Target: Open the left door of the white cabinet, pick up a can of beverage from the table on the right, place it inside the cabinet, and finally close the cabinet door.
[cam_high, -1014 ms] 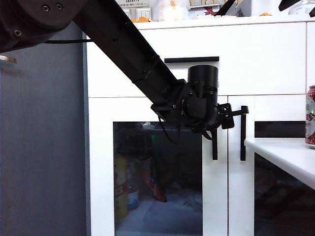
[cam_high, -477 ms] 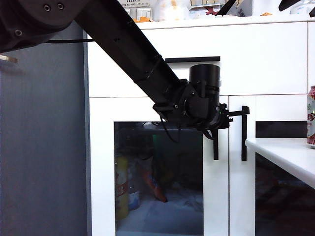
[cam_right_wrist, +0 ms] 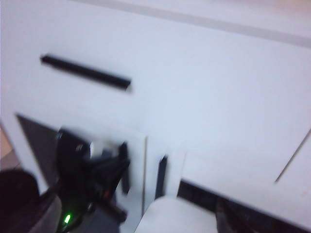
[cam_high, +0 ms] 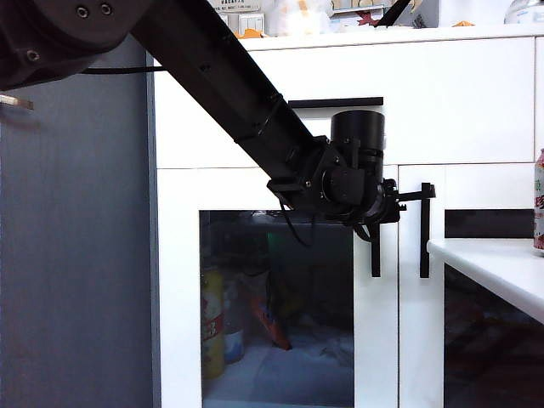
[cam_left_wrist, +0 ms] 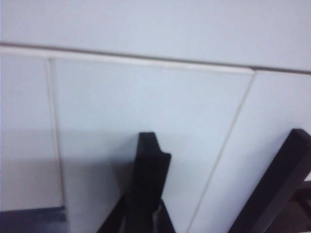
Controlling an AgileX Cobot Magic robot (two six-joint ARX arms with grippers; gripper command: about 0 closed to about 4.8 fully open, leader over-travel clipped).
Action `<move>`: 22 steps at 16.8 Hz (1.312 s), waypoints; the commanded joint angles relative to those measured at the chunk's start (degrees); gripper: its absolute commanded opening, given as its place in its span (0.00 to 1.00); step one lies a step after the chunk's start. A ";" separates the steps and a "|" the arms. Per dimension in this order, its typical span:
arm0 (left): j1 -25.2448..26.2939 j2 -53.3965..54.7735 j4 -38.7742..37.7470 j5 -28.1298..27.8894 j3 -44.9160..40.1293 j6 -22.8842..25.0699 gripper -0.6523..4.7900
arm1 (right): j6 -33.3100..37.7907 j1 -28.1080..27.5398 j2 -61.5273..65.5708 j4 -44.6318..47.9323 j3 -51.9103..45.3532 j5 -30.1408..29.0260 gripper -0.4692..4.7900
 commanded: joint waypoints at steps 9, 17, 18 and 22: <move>-1.40 -0.46 2.03 2.91 0.48 -1.73 0.11 | 1.84 -0.04 -1.44 1.95 0.44 0.31 0.86; -1.40 -0.46 2.03 2.91 0.33 -1.73 0.11 | 1.36 -0.04 -1.57 1.16 0.42 0.90 0.86; -1.40 -0.46 2.01 2.91 0.33 -1.73 0.11 | 1.36 -0.04 -1.55 1.29 0.42 1.53 0.86; -1.40 -0.46 2.01 2.91 0.31 -1.73 0.11 | 1.36 -0.02 -1.57 2.12 0.42 1.62 0.86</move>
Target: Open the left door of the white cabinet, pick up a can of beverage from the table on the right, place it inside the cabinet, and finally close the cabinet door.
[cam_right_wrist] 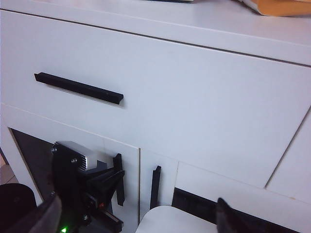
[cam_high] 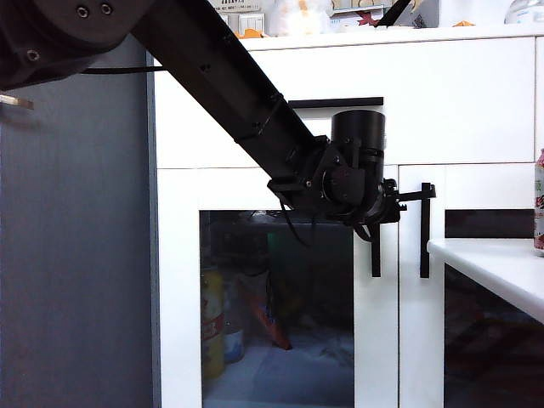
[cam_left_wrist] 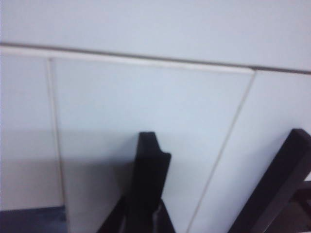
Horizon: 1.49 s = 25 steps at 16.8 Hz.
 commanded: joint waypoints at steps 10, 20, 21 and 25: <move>-1.33 -0.46 2.12 3.02 0.22 -2.19 0.11 | -0.55 -0.02 -0.28 10.95 0.22 0.20 0.86; -2.82 -0.42 -4.96 -6.32 -0.15 1.42 0.11 | -1.62 0.02 0.44 11.32 0.20 -0.02 0.87; -3.67 -0.44 -5.44 -11.87 -0.15 1.46 0.11 | -1.62 0.04 0.44 11.23 0.20 -0.02 0.87; -7.10 -1.46 -11.21 -12.07 -0.15 2.80 0.11 | -1.62 0.02 0.37 10.80 0.20 0.00 0.87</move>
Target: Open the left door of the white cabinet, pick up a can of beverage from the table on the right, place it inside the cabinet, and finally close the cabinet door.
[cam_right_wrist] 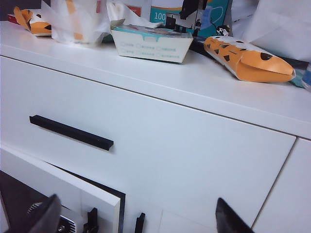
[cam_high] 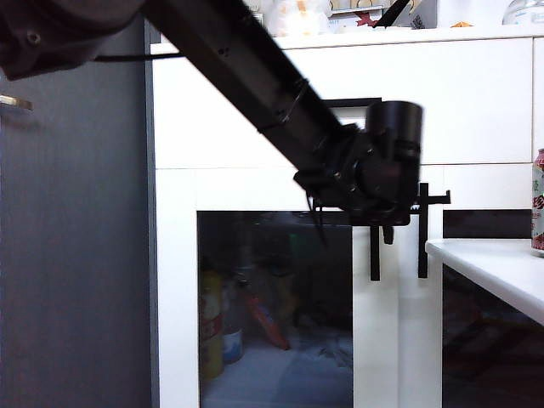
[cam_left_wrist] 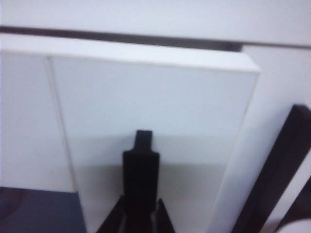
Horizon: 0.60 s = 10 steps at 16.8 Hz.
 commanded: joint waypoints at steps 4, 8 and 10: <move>-3.82 -3.69 -12.52 10.16 -0.20 -2.21 0.11 | -0.15 -0.02 -0.39 -0.61 0.24 -0.07 0.87; -3.23 -4.37 -14.16 11.98 -0.20 -2.51 0.11 | -0.13 -0.02 -1.66 -0.72 0.24 -0.07 0.87; -2.36 -4.33 -9.31 13.20 -0.20 -1.90 0.11 | -0.13 -0.02 -2.14 -1.20 0.24 -0.09 0.87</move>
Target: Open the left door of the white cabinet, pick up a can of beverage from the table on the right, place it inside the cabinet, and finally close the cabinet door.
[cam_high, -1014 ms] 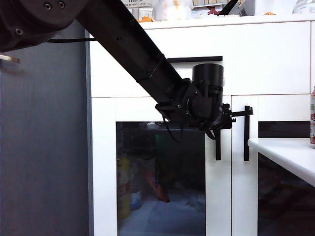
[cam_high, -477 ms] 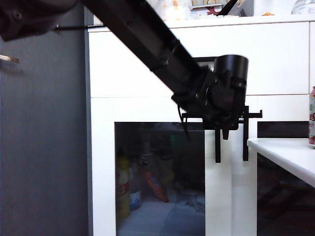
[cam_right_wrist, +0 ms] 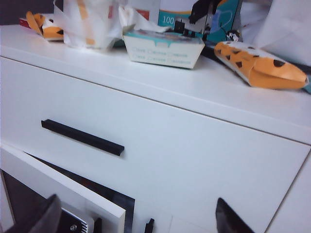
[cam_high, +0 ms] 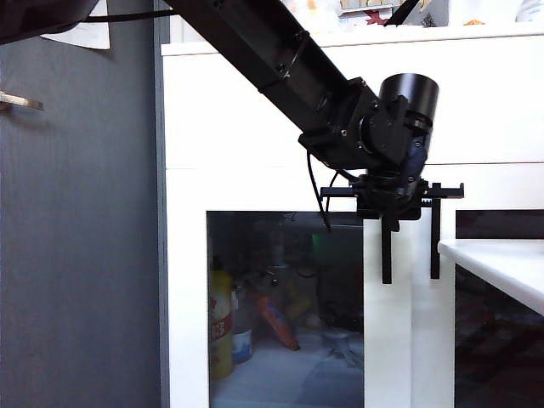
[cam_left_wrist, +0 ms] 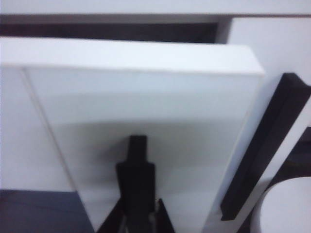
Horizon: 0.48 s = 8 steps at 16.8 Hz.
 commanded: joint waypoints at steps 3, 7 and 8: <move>0.44 0.04 7.43 7.72 -0.09 0.98 0.11 | -0.13 -0.02 -0.90 -0.68 0.22 -0.09 0.87; 2.58 2.03 10.45 11.17 -0.09 -0.35 0.11 | -0.13 -0.02 -0.90 -0.70 0.22 -0.11 0.87; 2.99 2.03 10.01 11.23 -0.09 -1.70 0.11 | -0.13 -0.02 -0.90 -0.85 0.22 -0.11 0.87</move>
